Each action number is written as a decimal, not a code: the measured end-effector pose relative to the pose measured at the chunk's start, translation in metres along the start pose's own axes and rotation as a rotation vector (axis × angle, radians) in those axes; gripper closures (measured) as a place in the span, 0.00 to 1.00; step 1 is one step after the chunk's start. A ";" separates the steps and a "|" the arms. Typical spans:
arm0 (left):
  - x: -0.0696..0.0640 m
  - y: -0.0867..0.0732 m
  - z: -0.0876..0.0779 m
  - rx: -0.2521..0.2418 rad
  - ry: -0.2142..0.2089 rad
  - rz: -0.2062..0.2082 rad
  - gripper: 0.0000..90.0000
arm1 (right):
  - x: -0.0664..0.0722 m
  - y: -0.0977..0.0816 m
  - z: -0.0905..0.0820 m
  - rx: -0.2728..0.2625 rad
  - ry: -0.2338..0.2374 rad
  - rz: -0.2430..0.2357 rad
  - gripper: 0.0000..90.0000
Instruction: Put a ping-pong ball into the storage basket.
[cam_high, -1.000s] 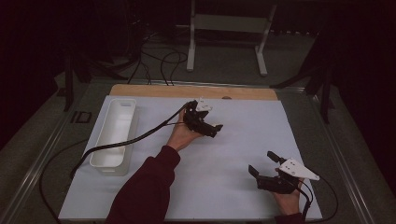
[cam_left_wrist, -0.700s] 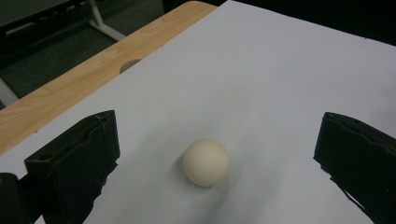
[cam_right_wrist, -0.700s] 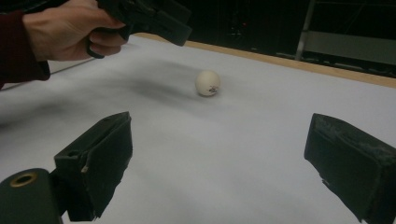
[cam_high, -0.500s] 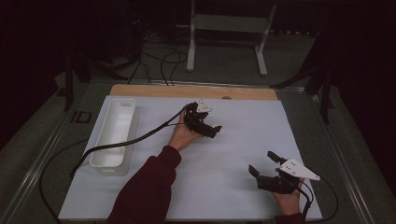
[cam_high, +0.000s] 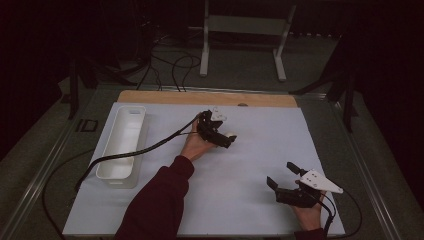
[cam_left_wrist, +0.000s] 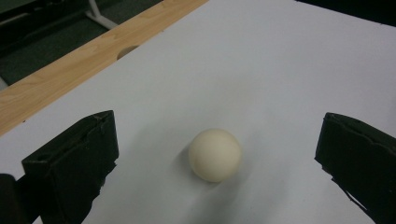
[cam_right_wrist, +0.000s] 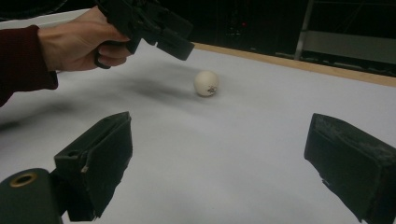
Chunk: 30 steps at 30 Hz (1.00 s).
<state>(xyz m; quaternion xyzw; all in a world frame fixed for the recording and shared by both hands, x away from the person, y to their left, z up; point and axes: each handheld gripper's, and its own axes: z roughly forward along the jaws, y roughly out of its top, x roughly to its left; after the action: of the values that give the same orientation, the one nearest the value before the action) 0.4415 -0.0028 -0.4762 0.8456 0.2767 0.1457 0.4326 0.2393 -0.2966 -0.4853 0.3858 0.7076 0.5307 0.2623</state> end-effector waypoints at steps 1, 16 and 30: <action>0.000 0.000 0.001 0.003 0.000 0.002 0.00 | 0.000 0.000 0.000 0.000 0.000 0.001 0.08; 0.004 -0.007 0.010 0.020 0.008 -0.007 0.00 | -0.002 0.000 -0.001 -0.006 -0.002 0.009 0.08; 0.005 -0.012 0.016 0.030 0.011 -0.021 0.00 | -0.002 0.000 -0.001 -0.007 -0.007 0.009 0.08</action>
<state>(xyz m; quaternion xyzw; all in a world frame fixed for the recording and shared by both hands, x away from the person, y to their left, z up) 0.4491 -0.0047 -0.4955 0.8482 0.2900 0.1416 0.4201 0.2397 -0.2994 -0.4855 0.3899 0.7029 0.5333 0.2635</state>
